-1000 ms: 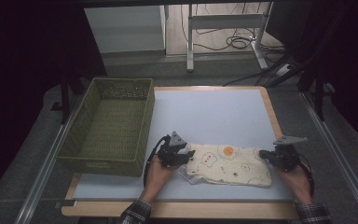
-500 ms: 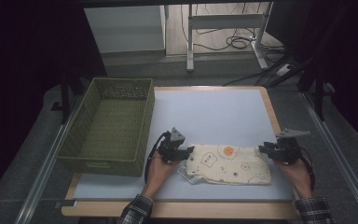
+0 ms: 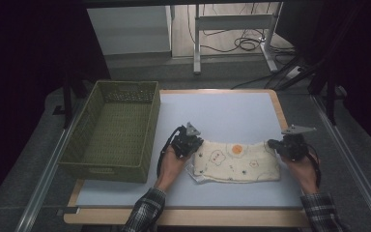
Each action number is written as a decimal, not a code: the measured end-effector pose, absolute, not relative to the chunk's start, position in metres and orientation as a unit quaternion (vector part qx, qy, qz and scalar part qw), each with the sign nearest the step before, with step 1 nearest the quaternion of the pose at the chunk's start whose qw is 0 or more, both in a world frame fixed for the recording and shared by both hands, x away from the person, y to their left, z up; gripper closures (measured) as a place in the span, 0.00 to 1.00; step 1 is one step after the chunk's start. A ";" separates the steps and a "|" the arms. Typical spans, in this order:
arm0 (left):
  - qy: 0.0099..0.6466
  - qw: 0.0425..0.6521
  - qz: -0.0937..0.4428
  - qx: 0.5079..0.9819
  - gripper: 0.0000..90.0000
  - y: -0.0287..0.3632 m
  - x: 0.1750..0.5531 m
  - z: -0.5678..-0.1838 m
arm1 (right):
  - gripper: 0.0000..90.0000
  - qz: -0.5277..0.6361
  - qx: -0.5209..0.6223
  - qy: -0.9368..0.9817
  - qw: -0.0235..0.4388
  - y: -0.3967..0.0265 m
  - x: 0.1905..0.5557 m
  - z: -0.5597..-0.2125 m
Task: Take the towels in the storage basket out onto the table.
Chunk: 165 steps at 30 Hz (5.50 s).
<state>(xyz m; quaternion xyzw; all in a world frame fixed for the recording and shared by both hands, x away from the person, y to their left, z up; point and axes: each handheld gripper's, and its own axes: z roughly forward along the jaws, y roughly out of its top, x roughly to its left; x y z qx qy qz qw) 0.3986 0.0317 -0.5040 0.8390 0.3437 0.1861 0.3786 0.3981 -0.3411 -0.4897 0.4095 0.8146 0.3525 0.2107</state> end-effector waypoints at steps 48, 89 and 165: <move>0.308 0.378 0.085 0.869 0.69 0.049 0.321 -0.515 | 0.74 0.350 0.415 0.827 0.145 -0.365 0.329 -0.506; 0.397 0.380 0.148 0.822 0.44 0.046 0.417 -0.540 | 0.79 0.356 0.451 0.801 0.165 -0.350 0.423 -0.505; 0.384 0.405 0.112 0.822 0.95 0.047 0.412 -0.541 | 0.93 0.361 0.218 0.903 0.081 -0.144 0.322 -0.527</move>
